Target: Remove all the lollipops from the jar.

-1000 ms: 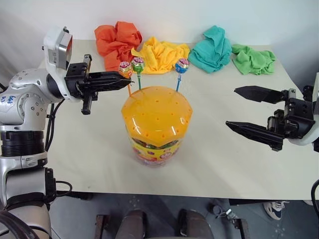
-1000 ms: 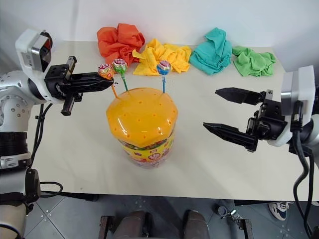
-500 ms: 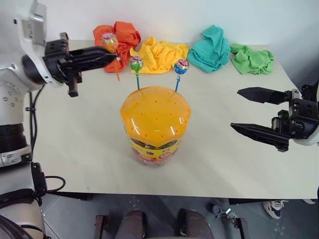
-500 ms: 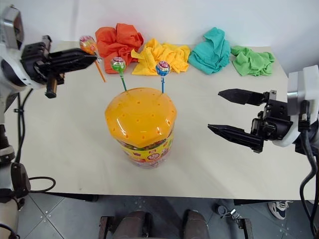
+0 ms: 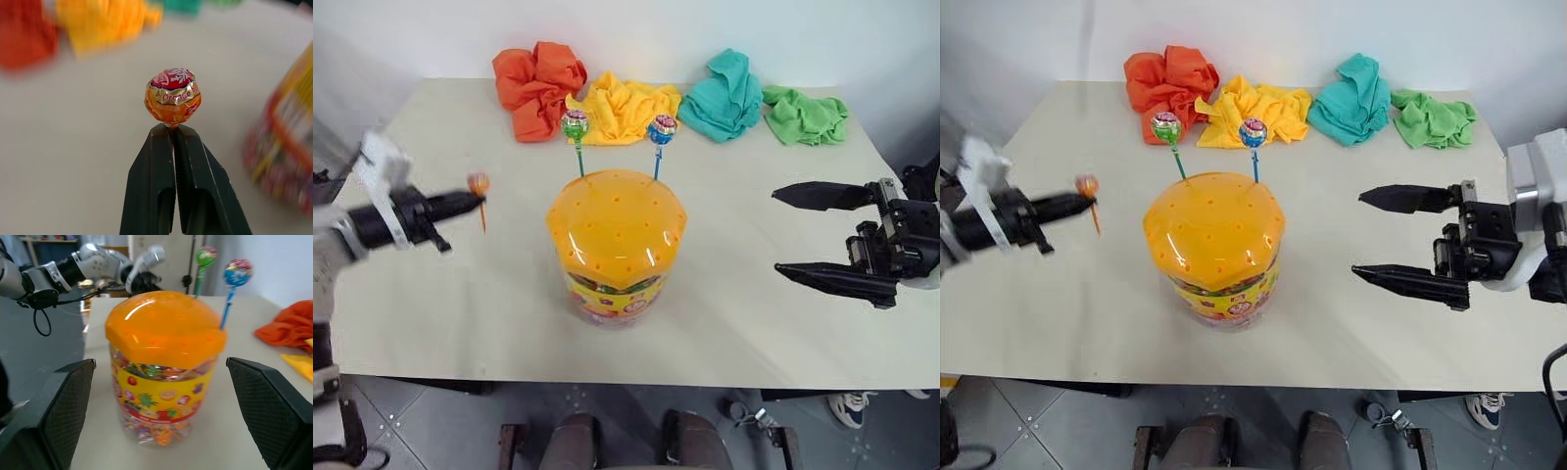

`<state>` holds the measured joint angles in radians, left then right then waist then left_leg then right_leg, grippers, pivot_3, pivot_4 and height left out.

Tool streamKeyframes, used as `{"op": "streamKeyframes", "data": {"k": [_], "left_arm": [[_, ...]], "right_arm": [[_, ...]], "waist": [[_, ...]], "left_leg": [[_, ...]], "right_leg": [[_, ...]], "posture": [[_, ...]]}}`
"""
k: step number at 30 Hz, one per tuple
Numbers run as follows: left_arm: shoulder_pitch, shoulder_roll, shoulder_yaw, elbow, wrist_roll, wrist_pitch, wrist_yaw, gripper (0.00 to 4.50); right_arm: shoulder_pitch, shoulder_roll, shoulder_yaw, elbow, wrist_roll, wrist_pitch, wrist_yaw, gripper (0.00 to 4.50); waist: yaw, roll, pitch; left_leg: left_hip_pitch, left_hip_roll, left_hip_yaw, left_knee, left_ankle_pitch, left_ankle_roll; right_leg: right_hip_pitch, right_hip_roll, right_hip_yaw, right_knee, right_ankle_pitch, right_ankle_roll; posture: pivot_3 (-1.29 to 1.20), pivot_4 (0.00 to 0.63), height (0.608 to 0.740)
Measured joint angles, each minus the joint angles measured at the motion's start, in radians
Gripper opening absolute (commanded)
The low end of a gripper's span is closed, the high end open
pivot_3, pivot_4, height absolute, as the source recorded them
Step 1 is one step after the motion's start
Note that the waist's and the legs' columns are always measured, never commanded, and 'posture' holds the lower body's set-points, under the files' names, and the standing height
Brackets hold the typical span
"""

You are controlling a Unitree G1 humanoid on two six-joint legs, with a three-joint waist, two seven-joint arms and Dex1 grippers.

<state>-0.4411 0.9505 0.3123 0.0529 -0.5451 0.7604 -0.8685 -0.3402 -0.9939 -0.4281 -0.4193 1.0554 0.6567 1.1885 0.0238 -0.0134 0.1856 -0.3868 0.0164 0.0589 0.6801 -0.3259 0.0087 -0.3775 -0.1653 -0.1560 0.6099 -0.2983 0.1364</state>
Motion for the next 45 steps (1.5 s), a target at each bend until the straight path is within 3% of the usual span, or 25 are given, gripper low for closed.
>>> {"op": "streamKeyframes", "data": {"k": [7, 10, 22, 31, 35, 40, 45], "left_arm": [[0.178, -0.018, -0.015, -0.046, 0.059, 0.003, 0.071, 0.04], [0.186, 0.003, -0.02, -0.07, 0.081, 0.025, 0.086, 0.71], [0.141, 0.036, -0.014, -0.089, 0.071, 0.152, 0.109, 4.43], [-0.017, 0.082, 0.069, -0.113, -0.009, 0.103, 0.019, 4.47], [-0.181, -0.039, 0.089, -0.08, -0.107, -0.016, -0.075, 4.47], [-0.357, -0.118, -0.058, 0.007, -0.126, -0.082, -0.248, 4.47], [-0.498, -0.218, -0.193, 0.215, -0.074, -0.182, -0.392, 4.47]], "right_arm": [[0.004, 0.015, 0.04, -0.001, -0.003, 0.0, 0.022, 4.5], [0.002, 0.016, 0.042, 0.0, -0.003, 0.0, 0.024, 4.5], [-0.011, 0.022, 0.057, 0.016, -0.006, -0.001, 0.018, 4.5], [-0.015, 0.02, 0.03, 0.034, -0.024, -0.004, 0.01, 4.5], [-0.023, 0.018, -0.004, 0.036, -0.025, -0.004, -0.015, 4.5], [-0.01, 0.022, -0.035, 0.029, -0.025, -0.006, -0.054, 4.5], [0.036, 0.044, -0.074, -0.018, -0.019, -0.014, -0.107, 4.5]], "waist": [[0.003, 0.0, 0.0], [0.001, 0.0, 0.0], [0.002, 0.0, 0.0], [0.003, 0.0, 0.0], [0.006, 0.0, 0.0], [0.003, 0.0, 0.0], [0.003, 0.0, 0.001]], "left_leg": [[0.0, 0.0, 0.0, 0.0, -0.001, 0.0], [0.001, 0.0, 0.001, 0.0, -0.001, 0.0], [0.0, 0.0, 0.001, 0.0, -0.002, 0.0], [0.0, 0.0, 0.001, 0.0, -0.002, 0.0], [0.0, 0.0, 0.001, 0.001, -0.002, 0.0], [0.0, -0.001, 0.002, 0.001, -0.001, 0.0], [0.0, -0.001, 0.002, 0.002, -0.001, 0.0]], "right_leg": [[0.0, -0.001, 0.0, 0.0, 0.0, 0.0], [0.0, -0.001, 0.001, 0.0, 0.0, 0.0], [0.0, 0.0, 0.001, 0.0, 0.0, 0.0], [0.0, 0.0, 0.0, 0.0, 0.0, 0.0], [0.0, 0.0, 0.0, 0.0, 0.0, 0.0], [0.0, 0.0, 0.0, 0.0, 0.0, 0.0], [0.0, 0.0, 0.0, 0.0, 0.0, 0.0]], "posture": [[0.0, 0.15, 0.74], [0.0, 0.15, 0.74], [0.0, 0.15, 0.74], [0.0, 0.15, 0.74], [0.0, 0.15, 0.74], [0.0, 0.15, 0.74], [0.0, 0.15, 0.74]]}}
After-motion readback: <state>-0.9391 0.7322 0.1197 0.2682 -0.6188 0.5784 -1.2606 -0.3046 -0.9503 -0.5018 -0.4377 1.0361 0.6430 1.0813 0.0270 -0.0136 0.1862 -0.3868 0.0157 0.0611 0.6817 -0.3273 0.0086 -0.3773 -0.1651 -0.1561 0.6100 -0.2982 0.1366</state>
